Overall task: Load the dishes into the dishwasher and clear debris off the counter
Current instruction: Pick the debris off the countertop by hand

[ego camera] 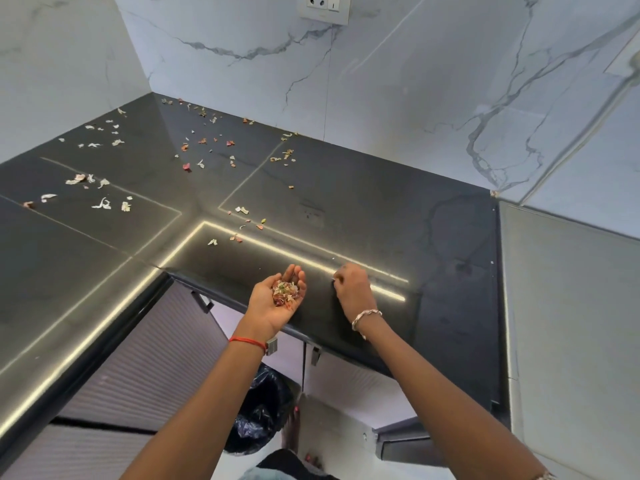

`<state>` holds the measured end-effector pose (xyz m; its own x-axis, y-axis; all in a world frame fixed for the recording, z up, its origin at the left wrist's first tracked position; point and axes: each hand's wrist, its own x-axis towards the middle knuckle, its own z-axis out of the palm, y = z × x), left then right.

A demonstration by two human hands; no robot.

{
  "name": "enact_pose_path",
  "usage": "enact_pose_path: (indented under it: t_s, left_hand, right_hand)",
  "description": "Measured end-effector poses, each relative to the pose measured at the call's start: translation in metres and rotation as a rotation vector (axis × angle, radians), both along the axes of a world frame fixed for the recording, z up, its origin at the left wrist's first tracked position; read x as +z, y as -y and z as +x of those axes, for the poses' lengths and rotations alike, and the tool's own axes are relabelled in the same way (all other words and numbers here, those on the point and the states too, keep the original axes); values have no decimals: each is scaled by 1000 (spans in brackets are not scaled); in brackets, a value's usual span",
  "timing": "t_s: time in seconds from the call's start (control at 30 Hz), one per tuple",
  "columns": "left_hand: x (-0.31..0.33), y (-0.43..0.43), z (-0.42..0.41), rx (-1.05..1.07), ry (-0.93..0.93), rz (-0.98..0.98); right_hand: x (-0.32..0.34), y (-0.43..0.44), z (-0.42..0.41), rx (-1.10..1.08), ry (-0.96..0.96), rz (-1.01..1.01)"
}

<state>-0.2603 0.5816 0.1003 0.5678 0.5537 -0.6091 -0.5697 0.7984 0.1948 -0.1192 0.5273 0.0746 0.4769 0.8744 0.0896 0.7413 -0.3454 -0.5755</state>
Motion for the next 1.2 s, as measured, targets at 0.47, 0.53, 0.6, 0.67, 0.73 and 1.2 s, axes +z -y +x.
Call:
enact_pose_path:
  t_s: [0.47,0.53,0.6,0.67,0.73,1.2]
  left_hand:
    - [-6,-7,-4,-59,62,-7]
    - [-4,-13,-6,-67,67,-12]
    - [0,-19,-9,-68,66,-16]
    - [5,-24,-12,-81,66,-19]
    - [6,-28,-14,-107,30,-4]
    - [-2,-49,-25,-156,19,-30]
  right_hand:
    - [47,-11,-75,330,-66,86]
    - [47,-15,-77,339,-13,79]
    - [47,-19,-78,349,67,101]
    - [48,-24,-78,370,91,109]
    - [50,-29,-79,392,89,71]
    - [15,-30,5,-16,-23,-132]
